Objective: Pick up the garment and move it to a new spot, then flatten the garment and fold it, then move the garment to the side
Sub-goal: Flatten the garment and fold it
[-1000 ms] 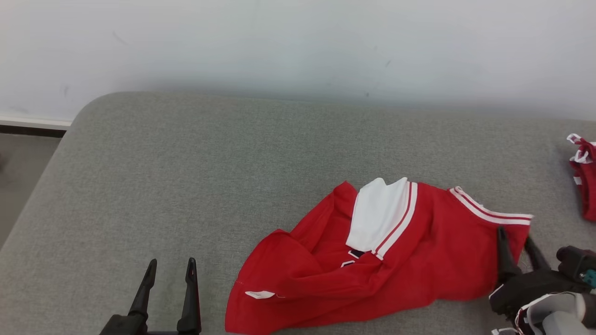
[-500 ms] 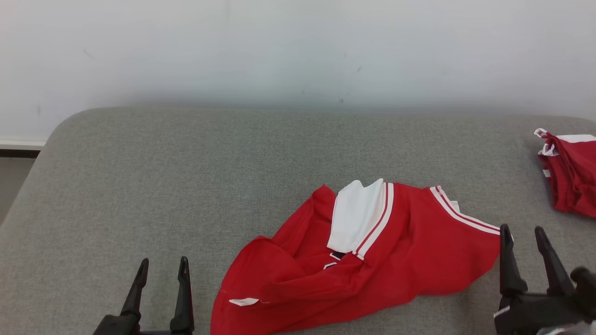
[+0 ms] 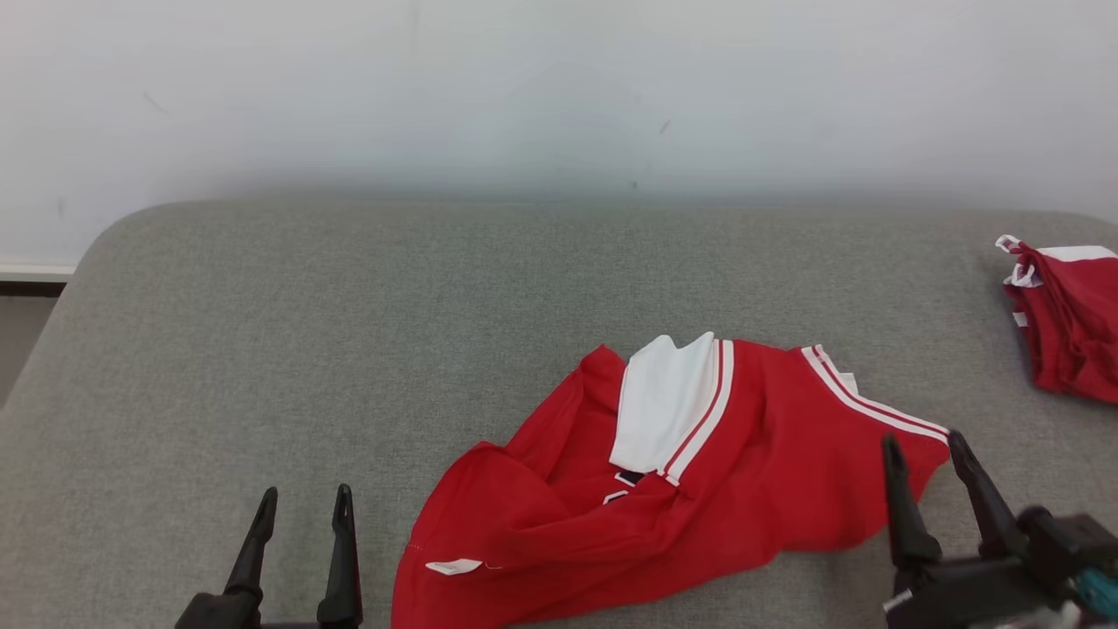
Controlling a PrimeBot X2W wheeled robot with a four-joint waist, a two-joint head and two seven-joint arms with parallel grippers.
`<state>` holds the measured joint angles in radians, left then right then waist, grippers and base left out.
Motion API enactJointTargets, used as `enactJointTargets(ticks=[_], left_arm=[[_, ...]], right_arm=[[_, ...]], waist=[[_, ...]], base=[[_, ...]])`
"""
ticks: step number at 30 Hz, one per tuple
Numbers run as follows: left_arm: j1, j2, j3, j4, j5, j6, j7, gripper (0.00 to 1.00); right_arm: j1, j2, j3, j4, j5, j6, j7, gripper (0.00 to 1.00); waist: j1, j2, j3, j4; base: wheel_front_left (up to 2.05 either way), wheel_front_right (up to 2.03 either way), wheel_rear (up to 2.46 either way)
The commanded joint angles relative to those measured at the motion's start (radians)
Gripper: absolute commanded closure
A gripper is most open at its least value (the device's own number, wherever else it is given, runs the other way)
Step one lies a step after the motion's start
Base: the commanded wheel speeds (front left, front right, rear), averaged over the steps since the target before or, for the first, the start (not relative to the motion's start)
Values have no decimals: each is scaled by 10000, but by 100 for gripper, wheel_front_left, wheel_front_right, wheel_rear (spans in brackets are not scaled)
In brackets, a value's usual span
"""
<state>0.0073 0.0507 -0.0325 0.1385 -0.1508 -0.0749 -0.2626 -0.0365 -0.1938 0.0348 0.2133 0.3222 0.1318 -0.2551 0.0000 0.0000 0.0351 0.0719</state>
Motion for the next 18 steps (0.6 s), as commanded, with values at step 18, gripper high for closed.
enactJointTargets(ticks=[18], left_arm=[[-780,-5,-915,212,-485,115,-31,0]], right_arm=[[-5403,-1007,3247,4226,373,-22,2531,0]], waist=[[0,0,1021,1724]], base=[[0,0,0]])
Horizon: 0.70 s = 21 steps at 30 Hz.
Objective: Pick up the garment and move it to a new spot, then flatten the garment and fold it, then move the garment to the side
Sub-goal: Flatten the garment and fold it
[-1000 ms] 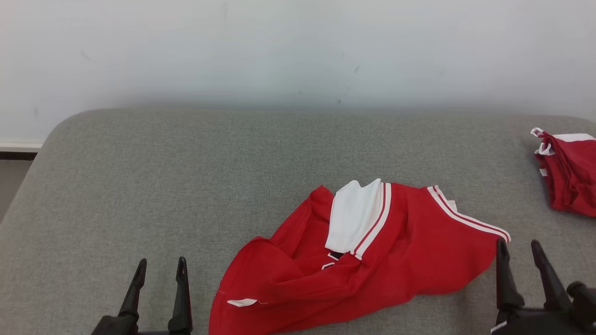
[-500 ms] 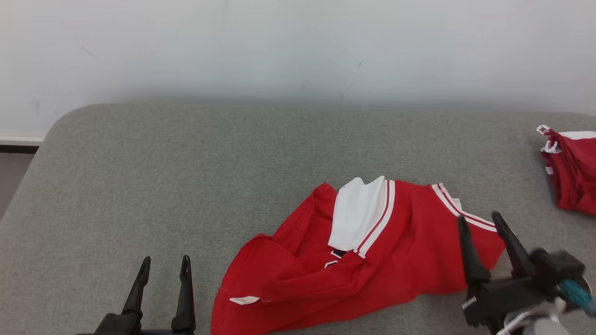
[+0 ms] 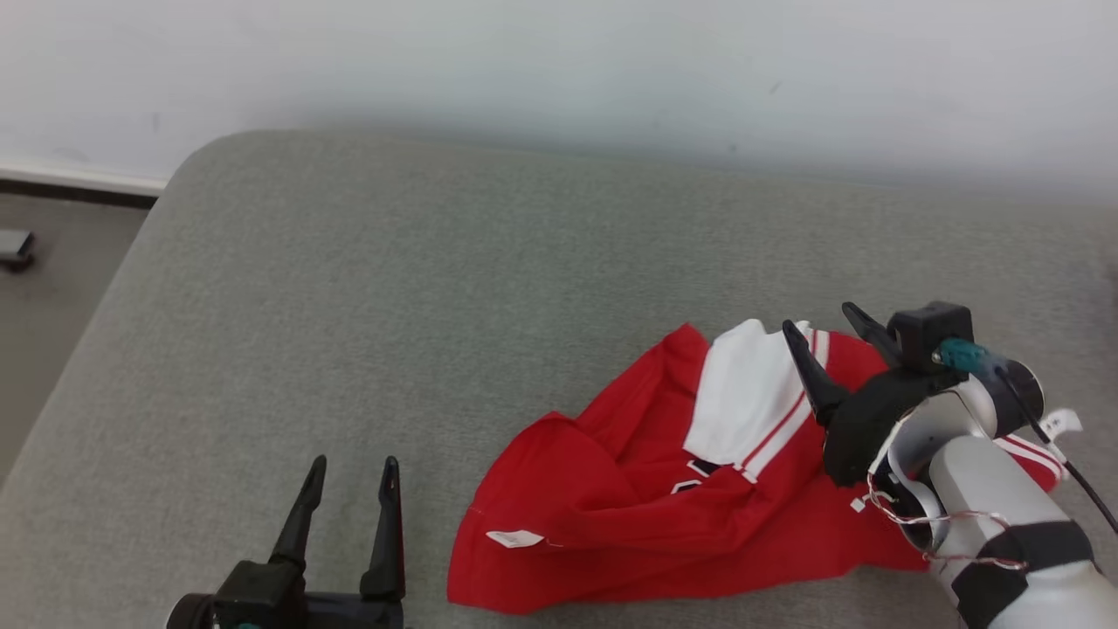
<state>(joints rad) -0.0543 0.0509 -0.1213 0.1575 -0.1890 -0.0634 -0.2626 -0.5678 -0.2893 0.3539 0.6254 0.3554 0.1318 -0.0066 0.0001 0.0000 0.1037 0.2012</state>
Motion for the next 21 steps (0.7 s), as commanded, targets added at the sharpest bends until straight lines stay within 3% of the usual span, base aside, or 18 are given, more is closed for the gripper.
enactJointTargets(ticks=[1,10,19,20,21], left_arm=[[-192,-7,-91,35,-144,23,-31,0],[-553,-6,-648,109,-446,157,-31,0],[-648,-7,-854,109,-607,303,-31,0],[-654,-7,-855,106,-618,323,-31,0],[-656,-7,-851,107,-627,331,-31,0]], right_arm=[[-309,-59,206,416,73,-22,115,0],[-1906,-162,1329,2887,443,-22,815,0],[-2637,1,2077,4521,920,-22,1996,0],[-2647,3,2179,4630,992,-22,2153,56],[-2652,11,2279,4746,1074,-22,2292,75]], waist=[[-1,0,379,527],[-1,0,781,1171],[-1,0,843,1306],[-1,0,846,1301],[-1,0,849,1292]], base=[[0,0,0],[0,0,0],[0,0,0],[0,0,0],[0,0,0]])
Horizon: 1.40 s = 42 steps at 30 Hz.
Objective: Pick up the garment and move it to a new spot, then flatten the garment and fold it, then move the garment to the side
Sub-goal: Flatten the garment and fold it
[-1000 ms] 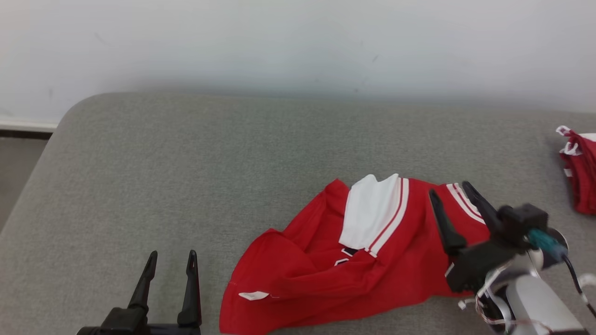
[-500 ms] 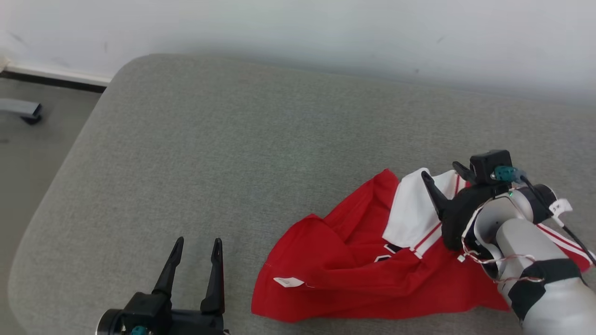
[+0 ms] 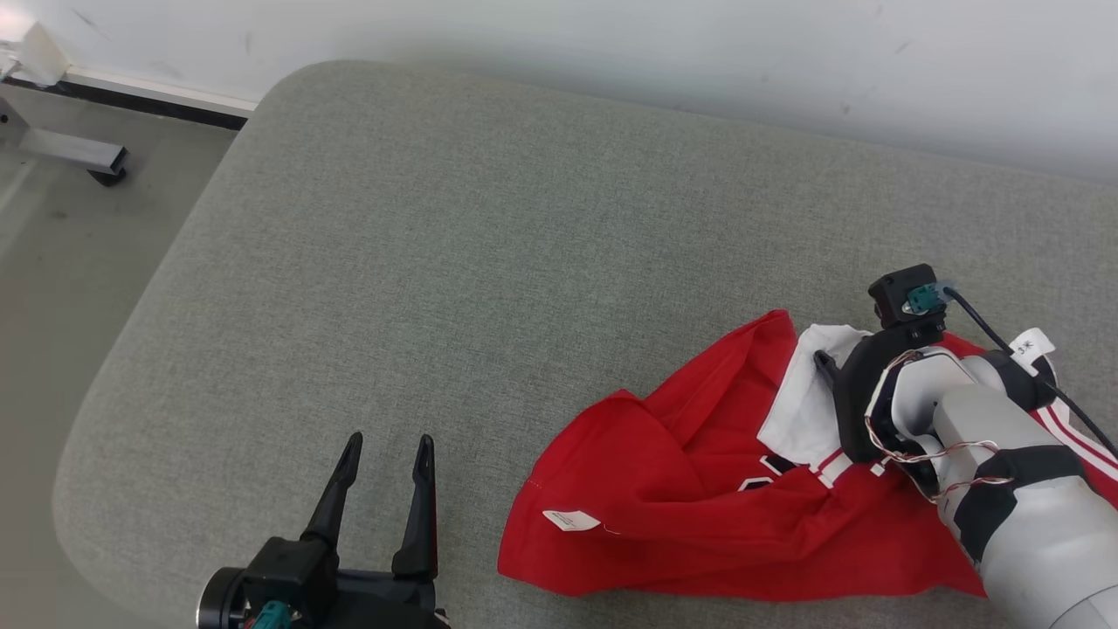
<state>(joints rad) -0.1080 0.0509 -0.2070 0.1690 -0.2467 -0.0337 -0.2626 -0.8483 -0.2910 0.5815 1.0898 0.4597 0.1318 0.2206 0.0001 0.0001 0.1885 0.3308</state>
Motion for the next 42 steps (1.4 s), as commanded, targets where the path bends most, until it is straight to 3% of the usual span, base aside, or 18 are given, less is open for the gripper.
enactJointTargets(ticks=[1,9,18,22,28,35,42], left_arm=[[-127,-7,9,-6,-57,42,-31,0],[-105,-1,226,-25,39,57,-31,0],[388,-1,645,-103,304,-8,-33,0],[575,-1,825,-149,408,-62,-31,0],[689,-1,981,-208,502,-109,-33,0],[618,3,1111,-175,608,-216,-31,0],[489,0,1244,-66,736,-357,-31,0]], right_arm=[[117,43,111,140,100,-22,87,100],[-400,-91,386,-405,560,-22,-2079,100],[285,-391,198,-1480,1197,-22,-4705,100],[1286,-781,-278,-2942,1256,-22,-4856,100],[4365,-1105,-2397,-6502,713,-22,-4860,100],[7678,-319,-4150,-9349,-47,-22,-4863,100],[9306,576,-5151,-10330,-407,-22,-4864,100]], waist=[[-1,-1,11,-16],[-1,-1,-119,-426],[-1,-1,-712,-1491],[-1,-1,-875,-2034],[-1,-1,-834,-2703],[-1,-1,-678,-3246],[-1,-1,-639,-3467]], base=[[0,0,0],[0,0,0],[0,0,0],[0,0,0],[0,0,0],[0,0,0],[0,0,0]])
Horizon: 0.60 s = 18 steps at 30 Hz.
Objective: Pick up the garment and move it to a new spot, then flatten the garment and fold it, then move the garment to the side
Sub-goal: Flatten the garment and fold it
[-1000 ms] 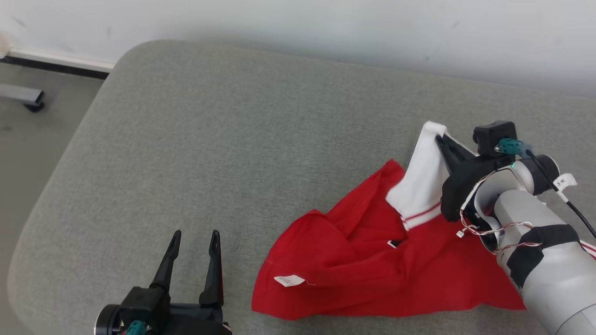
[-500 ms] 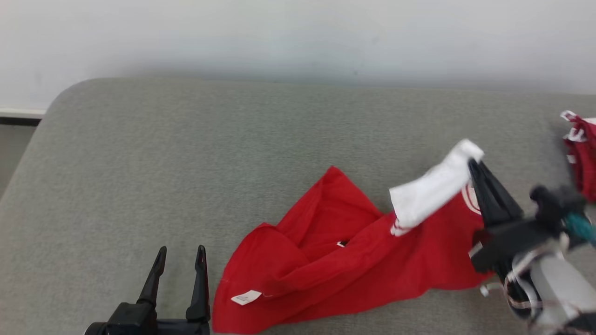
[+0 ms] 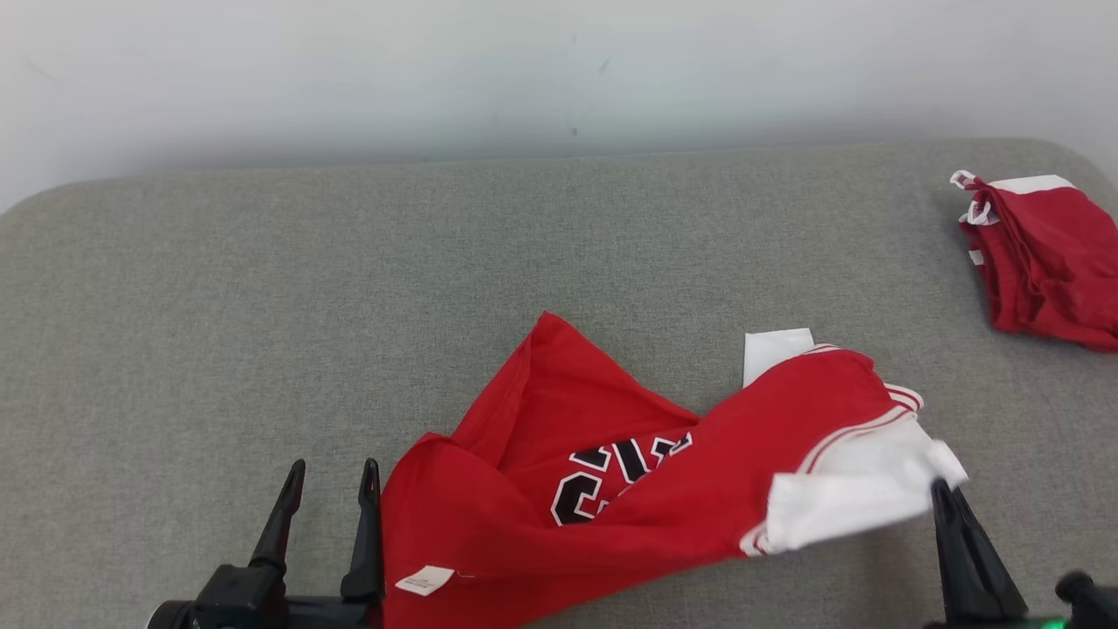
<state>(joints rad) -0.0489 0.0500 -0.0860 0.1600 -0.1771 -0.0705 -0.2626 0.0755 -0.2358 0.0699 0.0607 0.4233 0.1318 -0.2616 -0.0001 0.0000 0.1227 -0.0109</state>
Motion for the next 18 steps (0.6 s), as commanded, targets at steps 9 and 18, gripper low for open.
enactJointTargets(ticks=[9,18], left_arm=[[195,10,187,21,202,-139,-31,0],[532,10,377,7,300,-163,-31,0]], right_arm=[[1064,941,-1166,-229,-410,-23,-44,0],[965,958,-1311,-874,-792,-23,-41,0]], waist=[[1,0,-334,-72],[1,0,-779,106]], base=[[0,0,0],[0,0,0]])
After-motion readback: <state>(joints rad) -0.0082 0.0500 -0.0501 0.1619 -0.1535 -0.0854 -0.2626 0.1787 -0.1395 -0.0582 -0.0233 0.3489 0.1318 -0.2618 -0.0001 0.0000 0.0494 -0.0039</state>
